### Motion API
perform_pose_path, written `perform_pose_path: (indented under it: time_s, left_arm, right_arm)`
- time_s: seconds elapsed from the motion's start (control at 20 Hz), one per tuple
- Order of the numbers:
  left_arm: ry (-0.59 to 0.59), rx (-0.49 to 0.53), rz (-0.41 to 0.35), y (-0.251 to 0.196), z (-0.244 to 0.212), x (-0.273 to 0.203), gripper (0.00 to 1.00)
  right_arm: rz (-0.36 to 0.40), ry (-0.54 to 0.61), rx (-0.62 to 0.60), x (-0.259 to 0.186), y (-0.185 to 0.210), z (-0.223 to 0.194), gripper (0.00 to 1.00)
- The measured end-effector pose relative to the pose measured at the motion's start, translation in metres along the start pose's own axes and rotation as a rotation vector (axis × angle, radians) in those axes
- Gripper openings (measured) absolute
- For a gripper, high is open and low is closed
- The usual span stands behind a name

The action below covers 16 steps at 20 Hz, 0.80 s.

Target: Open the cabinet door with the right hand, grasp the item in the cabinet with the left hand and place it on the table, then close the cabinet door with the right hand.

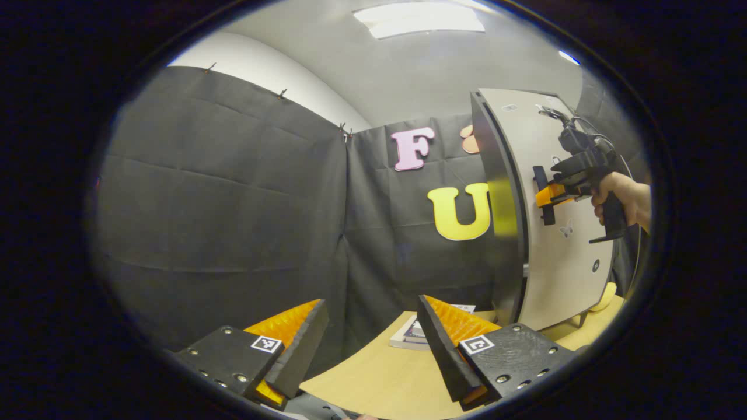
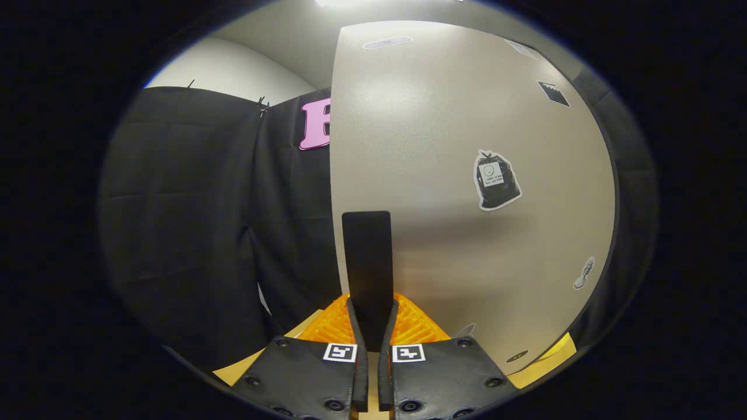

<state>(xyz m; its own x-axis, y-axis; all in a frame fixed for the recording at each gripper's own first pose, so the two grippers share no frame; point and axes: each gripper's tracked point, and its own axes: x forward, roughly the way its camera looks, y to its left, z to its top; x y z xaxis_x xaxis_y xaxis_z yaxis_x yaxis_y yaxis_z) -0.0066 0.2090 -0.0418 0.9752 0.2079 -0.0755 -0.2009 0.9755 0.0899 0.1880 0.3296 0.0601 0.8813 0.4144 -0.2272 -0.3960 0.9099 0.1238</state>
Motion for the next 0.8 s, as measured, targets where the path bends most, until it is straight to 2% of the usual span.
perform_pose_path:
  time_s: [0.15,0.2,0.3,0.35,0.4,0.8]
  left_arm:
    - [0.001,-0.003,-0.035,-0.018,0.003,0.002,0.92]
    - [-0.005,0.001,-0.046,-0.025,0.006,0.0,0.95]
    - [-0.015,0.004,-0.067,-0.039,0.011,-0.001,0.95]
    - [-0.014,0.004,-0.078,-0.046,0.011,-0.001,0.92]
    - [-0.011,0.003,-0.09,-0.055,0.011,-0.001,0.94]
    - [-0.03,0.002,-0.169,-0.114,0.027,0.0,0.92]
  right_arm:
    - [0.058,0.006,0.009,-0.003,-0.001,-0.001,0.08]
    - [0.076,0.009,0.013,-0.005,-0.002,-0.001,0.08]
    - [0.112,0.014,0.018,-0.005,-0.004,-0.002,0.08]
    - [0.128,0.018,0.022,-0.004,-0.004,-0.003,0.08]
    - [0.142,0.02,0.027,-0.004,-0.005,-0.002,0.08]
    - [0.247,0.049,0.031,-0.007,-0.009,-0.003,0.08]
